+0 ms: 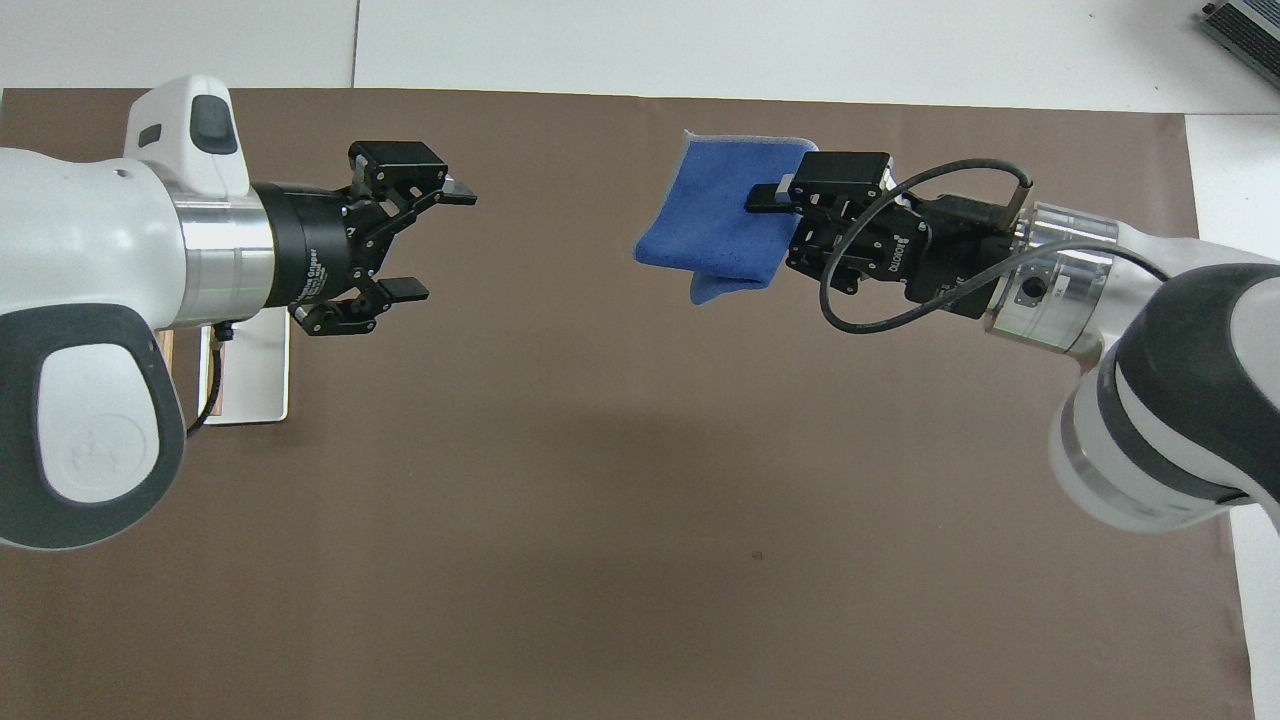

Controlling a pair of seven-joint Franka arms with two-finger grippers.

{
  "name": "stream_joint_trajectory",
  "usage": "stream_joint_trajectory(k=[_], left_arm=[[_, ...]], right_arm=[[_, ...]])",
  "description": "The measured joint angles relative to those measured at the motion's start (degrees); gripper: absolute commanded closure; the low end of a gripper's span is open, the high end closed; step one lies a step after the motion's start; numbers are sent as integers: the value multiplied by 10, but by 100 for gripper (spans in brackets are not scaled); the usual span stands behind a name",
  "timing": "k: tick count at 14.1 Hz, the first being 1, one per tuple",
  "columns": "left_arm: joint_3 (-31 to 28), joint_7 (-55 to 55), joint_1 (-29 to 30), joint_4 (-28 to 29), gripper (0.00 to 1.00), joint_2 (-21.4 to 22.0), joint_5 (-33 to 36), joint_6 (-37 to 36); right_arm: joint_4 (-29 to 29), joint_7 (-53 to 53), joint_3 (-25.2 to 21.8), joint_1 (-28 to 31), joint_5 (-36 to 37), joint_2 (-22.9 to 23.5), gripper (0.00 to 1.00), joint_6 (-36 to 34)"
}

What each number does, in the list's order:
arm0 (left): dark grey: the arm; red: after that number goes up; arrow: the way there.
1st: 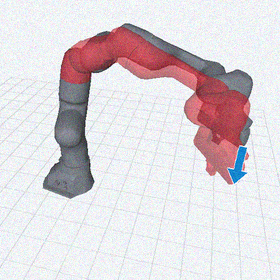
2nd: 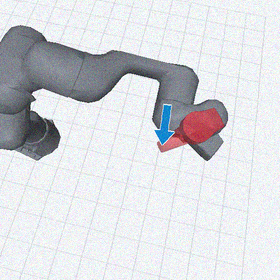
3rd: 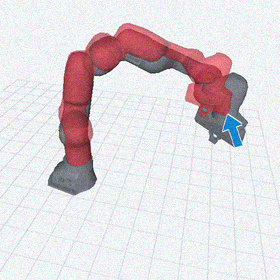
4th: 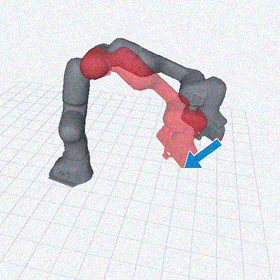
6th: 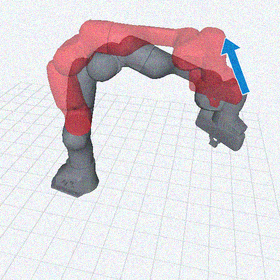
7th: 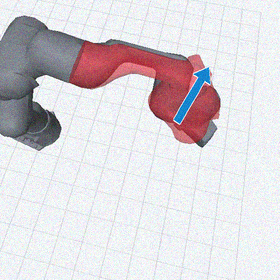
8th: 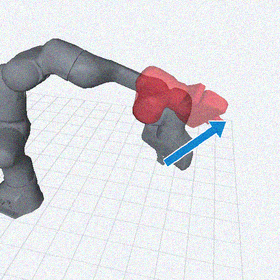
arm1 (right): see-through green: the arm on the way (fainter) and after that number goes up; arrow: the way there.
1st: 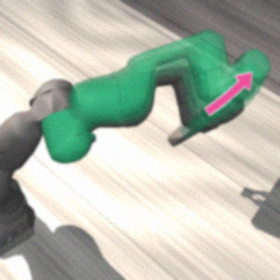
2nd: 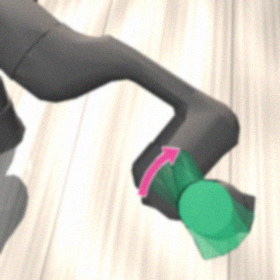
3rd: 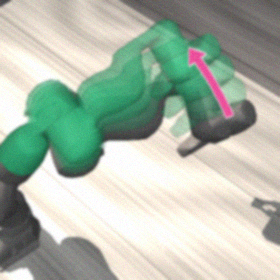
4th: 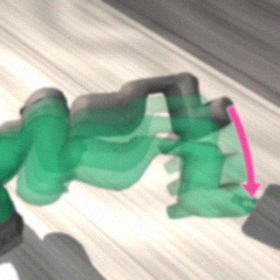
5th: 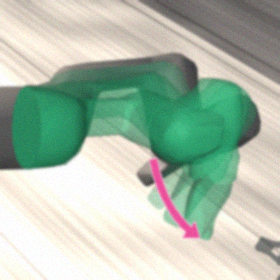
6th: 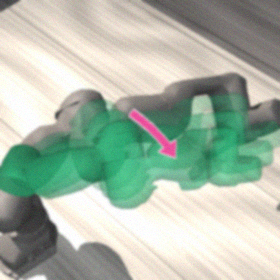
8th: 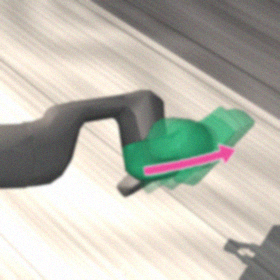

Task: Right arm passes towel to left arm to hang
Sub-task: 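Grasp the towel with the left gripper next to the right gripper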

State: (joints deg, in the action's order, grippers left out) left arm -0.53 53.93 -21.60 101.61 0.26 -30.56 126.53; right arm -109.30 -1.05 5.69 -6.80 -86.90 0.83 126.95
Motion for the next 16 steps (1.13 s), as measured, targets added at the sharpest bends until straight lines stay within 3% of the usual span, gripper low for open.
stream_joint_trajectory(k=[10, 11, 13, 15, 16], left_arm=[[2, 317, -143, 43, 0, 0, -7, 236], [2, 332, -150, 48, 9, -1, -7, 250], [3, 346, -161, 53, 72, -5, -8, 278], [3, 350, -164, 54, 100, -13, -9, 306], [1, 350, -164, 54, 100, -17, -10, 315]], right_arm=[[-29, 0, 1, -20, -64, -1, 100, 0], [-29, 0, 1, -20, -64, -1, 100, 0], [-29, 0, 1, -20, -64, -1, 100, 0], [-29, 0, 1, -20, -64, -1, 100, 0], [-29, 0, 1, -20, -64, -1, 100, 0]])
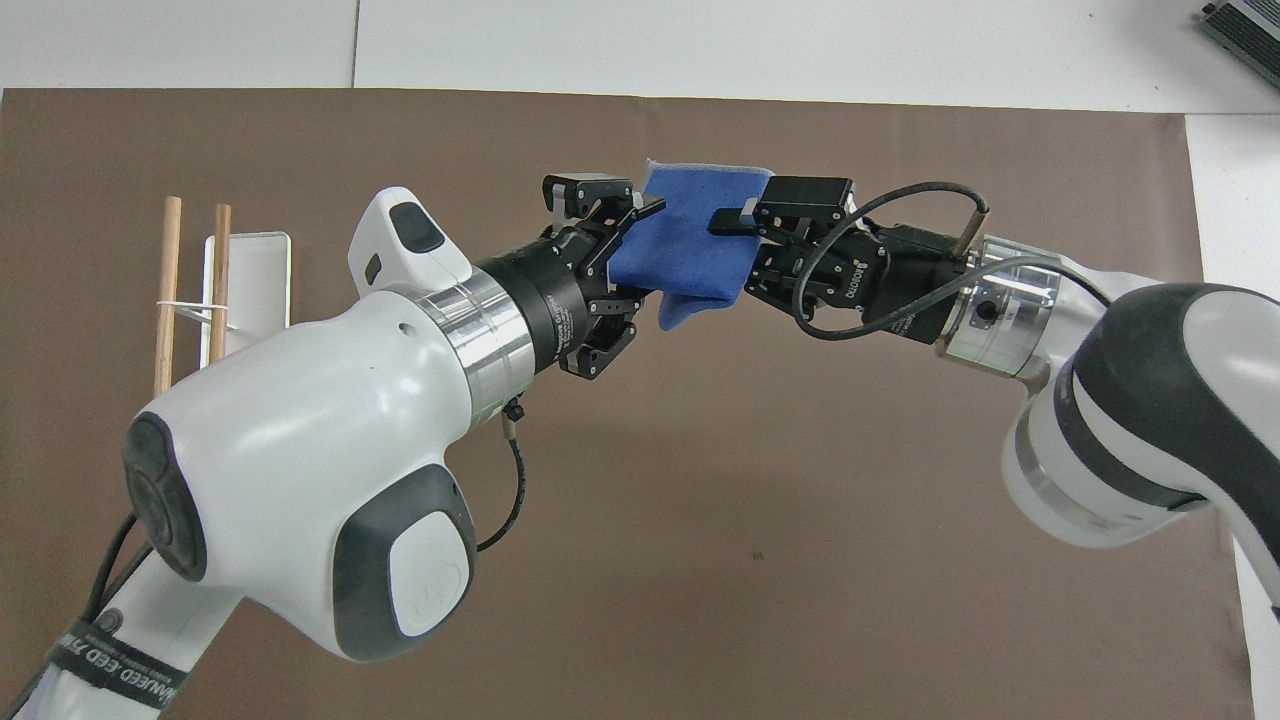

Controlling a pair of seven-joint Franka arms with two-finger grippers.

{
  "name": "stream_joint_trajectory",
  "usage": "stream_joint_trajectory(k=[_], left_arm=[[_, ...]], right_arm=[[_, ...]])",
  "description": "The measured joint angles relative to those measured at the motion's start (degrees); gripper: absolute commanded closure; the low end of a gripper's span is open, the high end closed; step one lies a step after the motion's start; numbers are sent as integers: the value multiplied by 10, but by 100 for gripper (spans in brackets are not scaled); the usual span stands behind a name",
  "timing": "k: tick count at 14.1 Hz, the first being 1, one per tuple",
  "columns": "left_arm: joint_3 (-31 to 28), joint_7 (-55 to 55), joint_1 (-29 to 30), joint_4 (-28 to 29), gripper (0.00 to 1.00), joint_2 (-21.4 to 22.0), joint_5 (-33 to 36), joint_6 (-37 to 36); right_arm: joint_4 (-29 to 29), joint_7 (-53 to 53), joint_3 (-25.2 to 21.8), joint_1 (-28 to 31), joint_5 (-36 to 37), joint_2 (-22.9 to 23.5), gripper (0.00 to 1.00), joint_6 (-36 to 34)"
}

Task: Right arm passes towel to left arm to hang
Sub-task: 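Grasp the towel with the left gripper next to the right gripper, then open the right gripper and pull back while the left gripper holds the towel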

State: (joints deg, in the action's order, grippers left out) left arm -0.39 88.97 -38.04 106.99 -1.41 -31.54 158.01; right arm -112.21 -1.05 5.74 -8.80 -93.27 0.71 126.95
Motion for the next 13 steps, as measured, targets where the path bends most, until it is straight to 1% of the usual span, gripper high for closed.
stream_joint_trajectory(k=[4, 5, 6, 7, 10, 11, 13], left_arm=[[-4, 0, 0, 0, 100, -3, -1, 10], [-4, 0, 0, 0, 100, -3, -1, 13], [-4, 0, 0, 0, 100, -3, -1, 17], [-4, 0, 0, 0, 100, -3, -1, 19], [-5, -5, 0, 0, 100, -3, -1, 21], [-5, -11, 0, 0, 100, -3, -1, 21], [-8, -32, 1, 2, 100, -3, -1, 21]], right_arm=[[0, 0, 0, 0, 0, 0, 100, 0], [0, 0, 0, 0, 0, 0, 67, 1], [0, 0, 0, 0, 0, 0, 24, 1], [0, 0, 0, 0, 0, 0, 0, 2], [0, -1, -1, 1, 1, -1, 0, 6], [0, -3, -1, 1, 12, -2, 0, 16], [1, -4, -1, 1, 86, -2, 0, 42]])
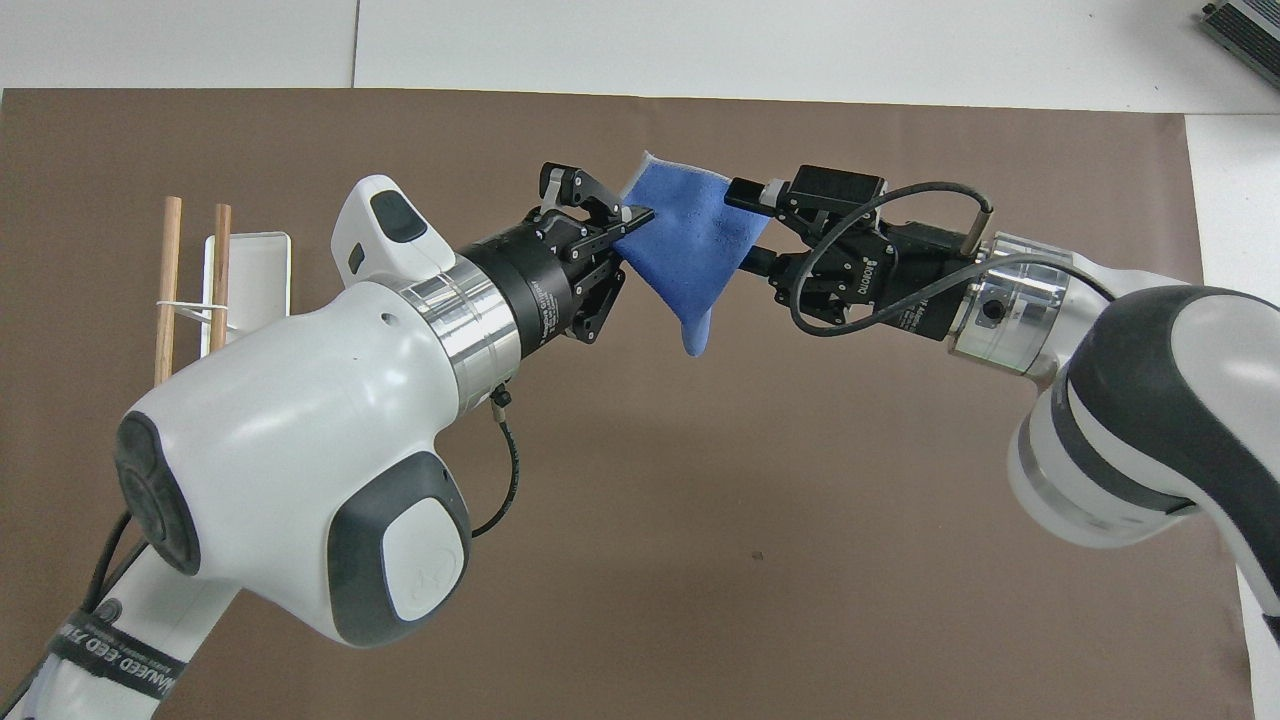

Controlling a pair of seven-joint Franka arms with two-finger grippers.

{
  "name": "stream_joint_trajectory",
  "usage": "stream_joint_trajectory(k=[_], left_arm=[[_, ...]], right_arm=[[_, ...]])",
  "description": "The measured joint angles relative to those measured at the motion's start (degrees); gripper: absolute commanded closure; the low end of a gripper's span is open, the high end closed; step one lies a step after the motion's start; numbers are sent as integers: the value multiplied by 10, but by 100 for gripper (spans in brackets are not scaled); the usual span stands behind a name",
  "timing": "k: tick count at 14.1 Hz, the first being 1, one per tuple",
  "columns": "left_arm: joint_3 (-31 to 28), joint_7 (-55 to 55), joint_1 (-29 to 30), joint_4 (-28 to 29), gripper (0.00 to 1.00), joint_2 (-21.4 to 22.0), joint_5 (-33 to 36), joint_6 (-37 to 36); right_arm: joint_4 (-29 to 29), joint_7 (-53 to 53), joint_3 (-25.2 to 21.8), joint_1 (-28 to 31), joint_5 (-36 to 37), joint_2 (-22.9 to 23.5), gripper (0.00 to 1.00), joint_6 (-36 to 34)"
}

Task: Right arm passes towel to left arm to hang
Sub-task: 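Open the right gripper and pull back while the left gripper holds the towel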

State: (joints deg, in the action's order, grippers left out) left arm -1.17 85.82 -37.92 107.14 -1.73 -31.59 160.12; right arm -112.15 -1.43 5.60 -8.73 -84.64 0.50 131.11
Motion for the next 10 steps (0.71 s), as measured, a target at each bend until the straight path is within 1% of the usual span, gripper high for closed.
stream_joint_trajectory(k=[2, 4, 6, 10], left_arm=[[-5, -22, 7, 7, 100, 0, 0, 0], [-7, -45, 26, 19, 100, 0, 7, 3], [-8, -56, 46, 43, 100, 1, 19, 25], [-9, -103, 86, 111, 100, 16, 22, 91]], right_arm=[[0, 0, 0, 0, 91, 0, 0, 22], [0, 0, 0, 0, 161, 0, 0, 31], [-1, 1, -2, 2, 237, 2, 0, 47], [-1, 23, -4, 18, 461, 9, 0, 52]])
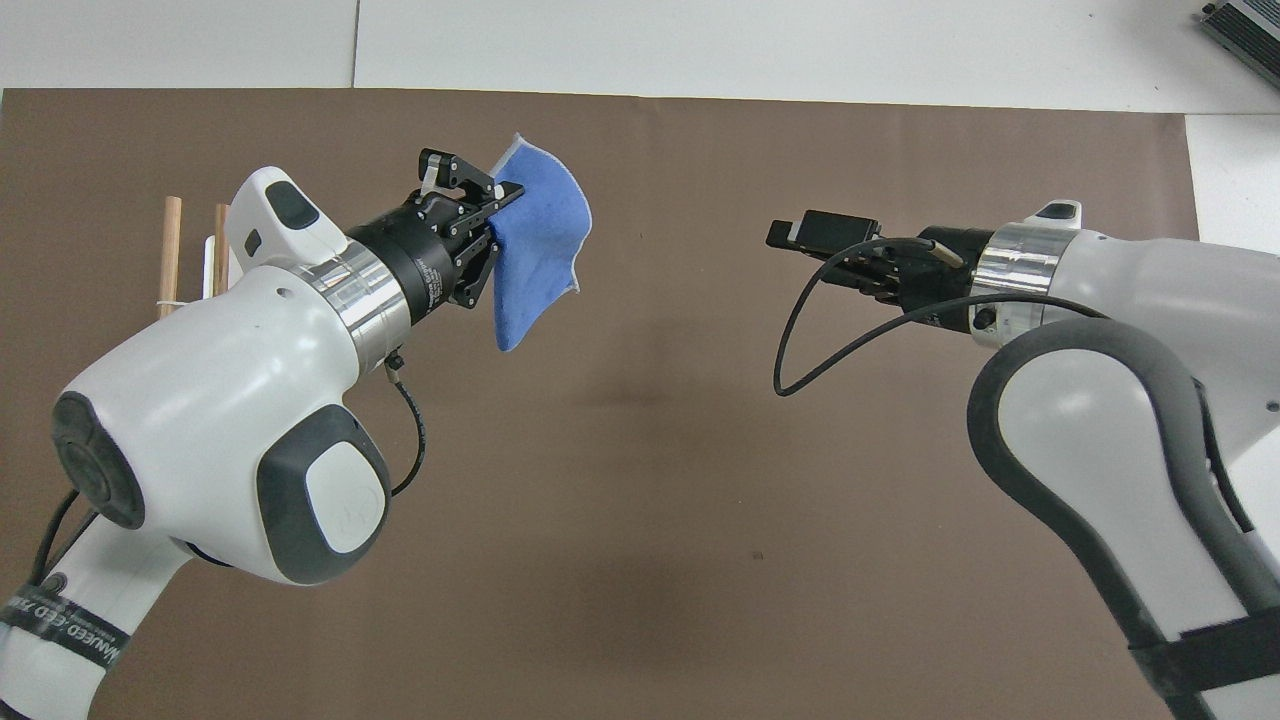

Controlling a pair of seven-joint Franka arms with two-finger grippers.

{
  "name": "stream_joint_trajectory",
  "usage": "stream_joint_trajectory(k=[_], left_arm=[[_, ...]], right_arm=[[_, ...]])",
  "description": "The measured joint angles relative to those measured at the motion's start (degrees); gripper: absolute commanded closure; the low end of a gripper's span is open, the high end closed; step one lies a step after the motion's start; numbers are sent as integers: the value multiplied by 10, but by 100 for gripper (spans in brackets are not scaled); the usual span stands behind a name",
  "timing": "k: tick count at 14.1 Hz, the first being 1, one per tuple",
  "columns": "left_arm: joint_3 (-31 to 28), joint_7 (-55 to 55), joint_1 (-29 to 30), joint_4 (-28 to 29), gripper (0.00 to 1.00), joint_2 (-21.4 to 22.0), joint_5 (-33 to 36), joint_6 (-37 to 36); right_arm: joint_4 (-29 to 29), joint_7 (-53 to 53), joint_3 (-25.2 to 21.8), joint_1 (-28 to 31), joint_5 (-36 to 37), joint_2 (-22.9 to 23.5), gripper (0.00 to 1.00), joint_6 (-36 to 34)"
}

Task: Right arm passes towel to left arm to hang
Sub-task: 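Open the right gripper and pull back while the left gripper holds the towel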

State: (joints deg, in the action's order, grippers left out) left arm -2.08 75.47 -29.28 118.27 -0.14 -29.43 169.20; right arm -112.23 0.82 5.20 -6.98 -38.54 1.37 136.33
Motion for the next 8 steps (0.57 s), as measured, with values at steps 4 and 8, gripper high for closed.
stream_joint_trajectory(k=[4, 8], left_arm=[[0, -40, 47, 54, 100, 21, 0, 34], [-1, -80, 114, 90, 100, 37, 1, 56]], right_arm=[[16, 48, 0, 16, 200, -1, 0, -29], [71, 79, -1, 31, 306, -4, 0, -136]])
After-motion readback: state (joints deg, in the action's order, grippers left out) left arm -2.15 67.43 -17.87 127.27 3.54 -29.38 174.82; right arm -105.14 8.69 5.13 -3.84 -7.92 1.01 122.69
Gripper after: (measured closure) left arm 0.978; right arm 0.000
